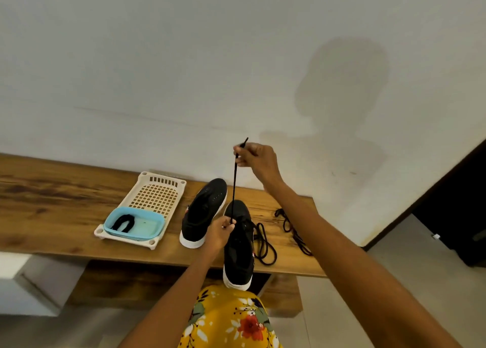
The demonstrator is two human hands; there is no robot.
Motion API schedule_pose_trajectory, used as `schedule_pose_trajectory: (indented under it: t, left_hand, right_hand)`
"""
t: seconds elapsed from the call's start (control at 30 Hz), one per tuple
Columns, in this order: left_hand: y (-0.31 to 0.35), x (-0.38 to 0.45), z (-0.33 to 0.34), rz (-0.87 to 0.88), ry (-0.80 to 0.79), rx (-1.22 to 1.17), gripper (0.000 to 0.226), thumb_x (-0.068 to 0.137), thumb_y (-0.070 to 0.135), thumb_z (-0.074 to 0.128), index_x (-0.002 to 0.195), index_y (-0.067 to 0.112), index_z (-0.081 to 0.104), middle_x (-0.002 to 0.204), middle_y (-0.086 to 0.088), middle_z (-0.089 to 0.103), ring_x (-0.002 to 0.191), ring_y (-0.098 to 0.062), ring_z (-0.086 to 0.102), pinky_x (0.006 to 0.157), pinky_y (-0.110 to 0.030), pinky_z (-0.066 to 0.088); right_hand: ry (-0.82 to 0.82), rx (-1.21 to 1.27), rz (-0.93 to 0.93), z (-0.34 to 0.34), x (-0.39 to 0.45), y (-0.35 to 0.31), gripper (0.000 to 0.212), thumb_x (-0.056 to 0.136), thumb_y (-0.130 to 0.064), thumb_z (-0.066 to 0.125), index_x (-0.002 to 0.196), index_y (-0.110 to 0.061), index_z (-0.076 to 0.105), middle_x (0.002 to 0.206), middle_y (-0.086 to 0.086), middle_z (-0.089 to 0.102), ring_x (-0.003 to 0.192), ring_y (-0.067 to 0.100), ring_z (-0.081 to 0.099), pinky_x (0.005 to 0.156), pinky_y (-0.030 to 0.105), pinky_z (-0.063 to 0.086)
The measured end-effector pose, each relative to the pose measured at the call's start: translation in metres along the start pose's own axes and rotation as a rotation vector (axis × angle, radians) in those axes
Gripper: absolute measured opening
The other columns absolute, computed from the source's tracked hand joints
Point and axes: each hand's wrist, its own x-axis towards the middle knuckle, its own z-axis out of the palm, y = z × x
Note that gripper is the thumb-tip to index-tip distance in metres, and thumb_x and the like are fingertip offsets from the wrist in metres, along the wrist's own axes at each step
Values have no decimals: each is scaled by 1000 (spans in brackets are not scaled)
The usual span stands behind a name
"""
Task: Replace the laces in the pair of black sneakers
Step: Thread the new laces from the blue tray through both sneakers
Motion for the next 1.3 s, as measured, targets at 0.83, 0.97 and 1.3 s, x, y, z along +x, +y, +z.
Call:
schedule_pose_trajectory:
  t: [0.83, 0.97, 1.3]
  left_hand:
    - [9, -9, -39, -232, 72, -11, 44, 92, 0, 43, 135, 5, 42, 127, -19, 53, 112, -33, 54, 90, -40, 46]
    - [-17, -9, -36, -189, -8, 170, 48, 94, 6, 46, 141, 7, 36, 137, -14, 47, 124, -28, 48, 98, -35, 43]
    - [-41, -4, -14, 31, 54, 357, 32, 98, 13, 40, 128, 14, 52, 121, -6, 51, 99, -22, 57, 73, -28, 43]
  right_hand:
    - [-13, -370, 283, 46, -65, 101, 8, 87, -16, 65, 85, -21, 59, 80, -5, 64, 76, 12, 62, 77, 36, 56]
    - [-116, -771, 251, 72, -76, 143, 5, 91, -27, 60, 89, -25, 56, 95, -5, 67, 94, 14, 61, 72, 29, 47]
    - [-229, -687, 12, 49, -62, 180, 16, 88, -25, 59, 102, -17, 63, 99, -2, 51, 99, 13, 47, 77, 21, 35]
